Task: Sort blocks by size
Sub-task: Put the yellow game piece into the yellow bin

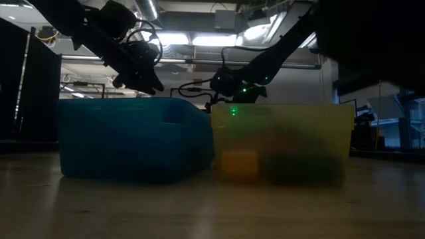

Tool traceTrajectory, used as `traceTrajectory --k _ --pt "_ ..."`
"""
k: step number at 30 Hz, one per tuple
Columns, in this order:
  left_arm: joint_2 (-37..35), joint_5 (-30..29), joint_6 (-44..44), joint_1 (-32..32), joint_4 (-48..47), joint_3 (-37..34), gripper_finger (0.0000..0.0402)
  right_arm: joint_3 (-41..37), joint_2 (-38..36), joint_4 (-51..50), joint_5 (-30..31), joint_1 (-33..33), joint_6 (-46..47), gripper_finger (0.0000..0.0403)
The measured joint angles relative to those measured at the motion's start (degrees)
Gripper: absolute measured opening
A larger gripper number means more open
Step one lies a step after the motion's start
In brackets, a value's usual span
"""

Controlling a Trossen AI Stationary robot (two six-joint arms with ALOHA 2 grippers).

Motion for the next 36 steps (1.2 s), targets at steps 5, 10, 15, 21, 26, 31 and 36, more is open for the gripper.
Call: traceTrajectory --k 5,10,15,21,26,31,36 --pt "0.00 0.00 0.00 0.00 0.00 0.00 0.0194 -0.02 -0.45 -0.23 -0.42 0.00 -0.07 0.0225" --pt "0.00 0.00 0.00 0.00 0.00 0.00 0.0194 5.29 -0.63 -7.14 -0.27 0.01 -5.25 0.0225" --pt "0.00 0.00 0.44 -0.01 -0.02 -0.01 0.0194 11.51 -0.63 -14.04 3.51 0.12 -15.84 0.0225" --pt "0.00 0.00 0.34 -0.02 -0.02 0.00 0.0194 13.59 -0.83 -14.76 4.49 0.11 -31.78 0.0225" --pt "0.00 0.00 0.37 -0.02 -0.10 -0.02 0.0194 13.70 0.00 -14.92 2.53 0.11 -47.32 0.0225" --pt "0.00 -0.02 0.28 -0.01 -1.07 -0.02 0.0194 13.70 0.70 -12.84 1.52 0.11 -50.31 0.0225" --pt "0.00 0.00 0.23 -0.02 -1.87 -0.62 0.0194 13.70 0.96 -11.88 -0.92 0.11 -51.37 0.0225"
